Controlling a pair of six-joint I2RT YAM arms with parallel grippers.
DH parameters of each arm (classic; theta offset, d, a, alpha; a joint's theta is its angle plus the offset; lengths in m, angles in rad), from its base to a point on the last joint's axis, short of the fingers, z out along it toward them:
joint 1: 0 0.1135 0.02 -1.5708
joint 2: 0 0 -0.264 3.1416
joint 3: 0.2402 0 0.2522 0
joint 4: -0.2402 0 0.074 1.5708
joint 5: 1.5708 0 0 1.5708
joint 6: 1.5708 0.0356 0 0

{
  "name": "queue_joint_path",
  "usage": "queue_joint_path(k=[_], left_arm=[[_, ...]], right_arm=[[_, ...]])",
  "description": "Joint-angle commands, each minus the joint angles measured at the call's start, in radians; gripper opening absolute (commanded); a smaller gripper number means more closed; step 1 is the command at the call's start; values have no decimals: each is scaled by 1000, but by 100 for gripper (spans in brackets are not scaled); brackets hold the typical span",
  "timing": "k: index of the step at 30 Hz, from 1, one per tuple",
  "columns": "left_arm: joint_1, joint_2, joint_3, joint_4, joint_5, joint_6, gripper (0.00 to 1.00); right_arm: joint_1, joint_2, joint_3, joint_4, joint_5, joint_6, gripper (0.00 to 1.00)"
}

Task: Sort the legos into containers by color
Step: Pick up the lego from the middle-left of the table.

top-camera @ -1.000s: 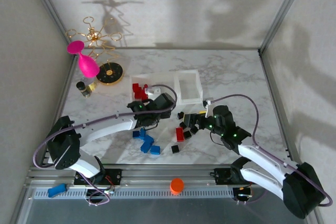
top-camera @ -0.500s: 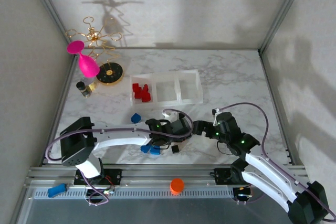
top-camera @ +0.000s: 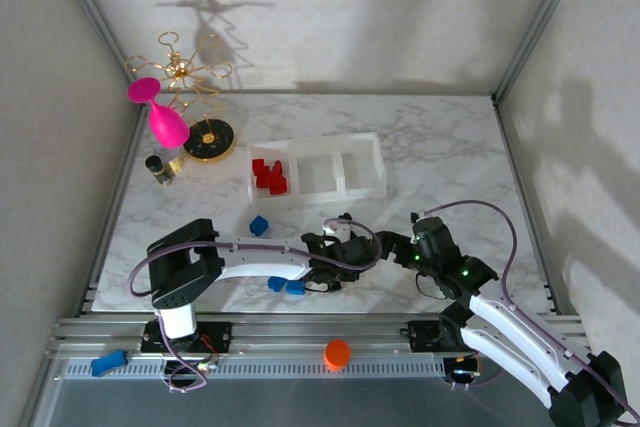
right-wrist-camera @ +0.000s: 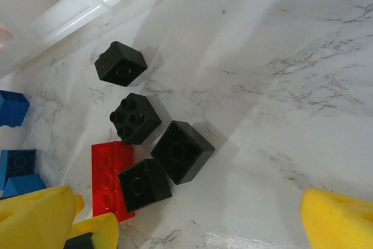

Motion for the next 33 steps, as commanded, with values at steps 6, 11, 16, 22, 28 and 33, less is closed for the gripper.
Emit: queue_joint_path(k=[6,11,16,22,28,33], left_arm=[[-3,57,62,-6,-2,14,61],[0,61,56,-31,-36,10,58],[3,52,31,-50,-52,11,56],[23,-6,-39,-88,-86,9,53],[39,-39,-76,-78,-93,17,51],[52,5,-25,-58,-105,64,54]], right_arm=[[7,-9,-19,25,21,2,99],[7,-5,-19,30,19,-7,99],[8,-9,-19,27,22,-9,99],[7,-11,-19,27,20,-9,99],[7,-12,-23,43,16,-2,99],[7,-9,-20,46,13,0,99]])
